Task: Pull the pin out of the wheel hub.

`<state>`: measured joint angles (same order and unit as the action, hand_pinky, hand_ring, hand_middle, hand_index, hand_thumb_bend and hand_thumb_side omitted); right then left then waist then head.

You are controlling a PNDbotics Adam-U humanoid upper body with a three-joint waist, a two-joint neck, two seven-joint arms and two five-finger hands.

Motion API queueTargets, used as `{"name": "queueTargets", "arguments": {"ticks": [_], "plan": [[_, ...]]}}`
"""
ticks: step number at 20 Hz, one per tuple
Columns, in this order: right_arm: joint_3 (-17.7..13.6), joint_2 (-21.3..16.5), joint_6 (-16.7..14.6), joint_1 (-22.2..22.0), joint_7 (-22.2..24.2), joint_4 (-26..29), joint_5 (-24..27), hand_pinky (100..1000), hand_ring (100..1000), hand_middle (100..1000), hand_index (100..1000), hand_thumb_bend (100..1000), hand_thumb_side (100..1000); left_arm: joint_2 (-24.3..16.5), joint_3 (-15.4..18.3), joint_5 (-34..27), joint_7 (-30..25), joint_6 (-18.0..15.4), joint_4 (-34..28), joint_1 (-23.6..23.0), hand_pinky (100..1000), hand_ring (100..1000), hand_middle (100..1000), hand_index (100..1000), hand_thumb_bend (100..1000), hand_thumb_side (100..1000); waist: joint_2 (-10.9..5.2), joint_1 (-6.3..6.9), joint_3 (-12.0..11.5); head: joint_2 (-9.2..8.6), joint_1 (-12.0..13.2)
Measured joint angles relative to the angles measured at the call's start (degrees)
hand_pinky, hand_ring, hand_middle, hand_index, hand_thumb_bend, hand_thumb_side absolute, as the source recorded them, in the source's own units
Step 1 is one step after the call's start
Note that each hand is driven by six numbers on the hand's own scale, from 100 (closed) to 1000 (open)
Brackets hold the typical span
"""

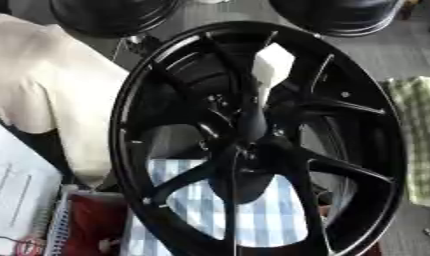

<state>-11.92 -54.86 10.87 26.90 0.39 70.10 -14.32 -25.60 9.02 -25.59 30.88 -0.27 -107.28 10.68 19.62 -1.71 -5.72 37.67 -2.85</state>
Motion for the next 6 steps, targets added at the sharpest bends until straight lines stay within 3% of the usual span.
{"name": "queueTargets", "arguments": {"ticks": [6], "plan": [[0.51, 2.05, -3.83, 3.93, -2.71, 8.42, 5.59, 871, 717, 694, 766, 100, 576, 0.00, -0.01, 0.00, -0.16, 0.01, 0.00, 0.09, 788, 702, 646, 766, 291, 761, -0.29, 0.14, -0.16, 0.01, 0.25]]}}
